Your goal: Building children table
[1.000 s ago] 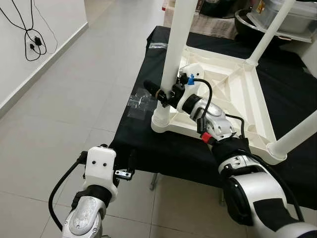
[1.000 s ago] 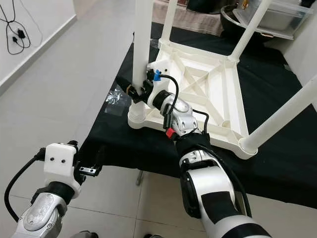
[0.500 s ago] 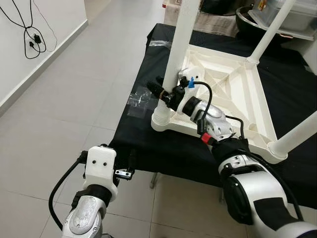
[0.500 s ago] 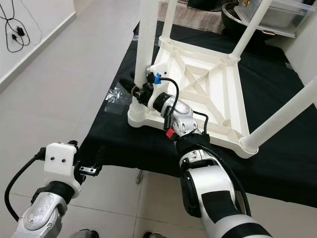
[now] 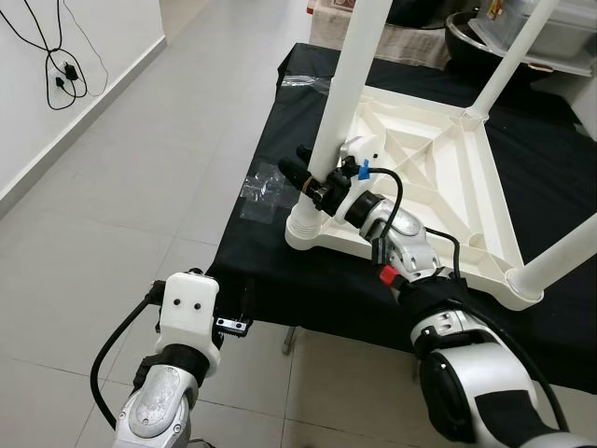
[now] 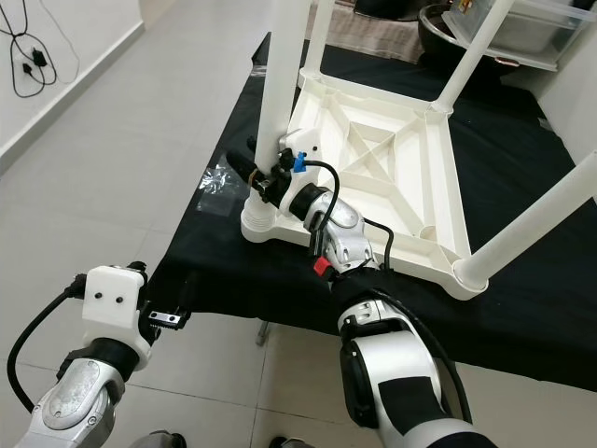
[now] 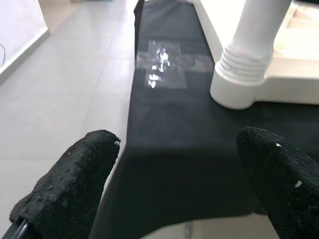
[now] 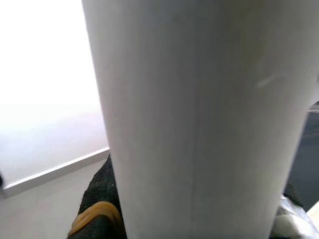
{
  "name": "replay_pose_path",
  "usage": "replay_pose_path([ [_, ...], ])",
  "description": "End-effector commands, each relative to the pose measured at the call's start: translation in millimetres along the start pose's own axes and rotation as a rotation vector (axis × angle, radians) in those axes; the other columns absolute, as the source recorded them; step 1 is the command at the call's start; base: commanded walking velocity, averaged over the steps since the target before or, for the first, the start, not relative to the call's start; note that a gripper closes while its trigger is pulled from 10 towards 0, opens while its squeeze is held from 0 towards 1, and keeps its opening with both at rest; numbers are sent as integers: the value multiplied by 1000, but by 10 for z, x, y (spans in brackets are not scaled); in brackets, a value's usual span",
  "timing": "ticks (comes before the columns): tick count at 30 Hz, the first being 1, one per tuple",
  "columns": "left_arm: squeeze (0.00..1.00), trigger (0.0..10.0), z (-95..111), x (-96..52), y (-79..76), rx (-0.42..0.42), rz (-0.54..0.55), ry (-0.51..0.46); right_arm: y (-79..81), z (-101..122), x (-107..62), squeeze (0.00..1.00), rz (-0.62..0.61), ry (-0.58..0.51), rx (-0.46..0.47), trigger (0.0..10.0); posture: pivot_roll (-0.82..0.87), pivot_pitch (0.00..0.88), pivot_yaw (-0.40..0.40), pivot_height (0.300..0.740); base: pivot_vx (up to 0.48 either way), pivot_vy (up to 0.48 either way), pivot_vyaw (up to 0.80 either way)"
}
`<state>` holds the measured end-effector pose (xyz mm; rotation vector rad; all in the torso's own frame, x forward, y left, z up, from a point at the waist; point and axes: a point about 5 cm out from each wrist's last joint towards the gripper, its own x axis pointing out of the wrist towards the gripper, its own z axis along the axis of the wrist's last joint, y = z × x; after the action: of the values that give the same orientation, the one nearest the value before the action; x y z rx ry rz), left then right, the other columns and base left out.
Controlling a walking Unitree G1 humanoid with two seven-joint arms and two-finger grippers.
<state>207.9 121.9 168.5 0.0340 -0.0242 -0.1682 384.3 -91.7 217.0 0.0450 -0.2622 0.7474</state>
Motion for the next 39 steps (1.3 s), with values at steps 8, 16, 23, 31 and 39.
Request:
replay_pose_path([
  [8, 0, 10000, -6, 15, 44, 15, 0, 9, 33, -460, -212, 0, -400, 124, 6, 0, 162, 174, -134, 740, 0, 0, 0],
  [16, 0, 10000, -5, 16, 38, 14, -3, 7, -20, -482, -395, 0, -966, 189, -68, 0, 163, 164, -136, 740, 0, 0, 0],
  [23, 0, 10000, 0, 28, 38, 18, -5, 5, 342, -449, -244, 0, -1317, 217, 66, 0, 176, 157, -133, 740, 0, 0, 0],
  [31, 0, 10000, 7, 34, 47, 22, -10, 3, 560, -362, -76, 0, -1277, 189, 133, 10000, 181, 158, -131, 740, 0, 0, 0],
  [39, 0, 10000, -18, 43, 20, 19, -17, 12, 485, -257, -79, 1000, -1198, 137, 86, 10000, 162, 163, -126, 740, 0, 0, 0],
])
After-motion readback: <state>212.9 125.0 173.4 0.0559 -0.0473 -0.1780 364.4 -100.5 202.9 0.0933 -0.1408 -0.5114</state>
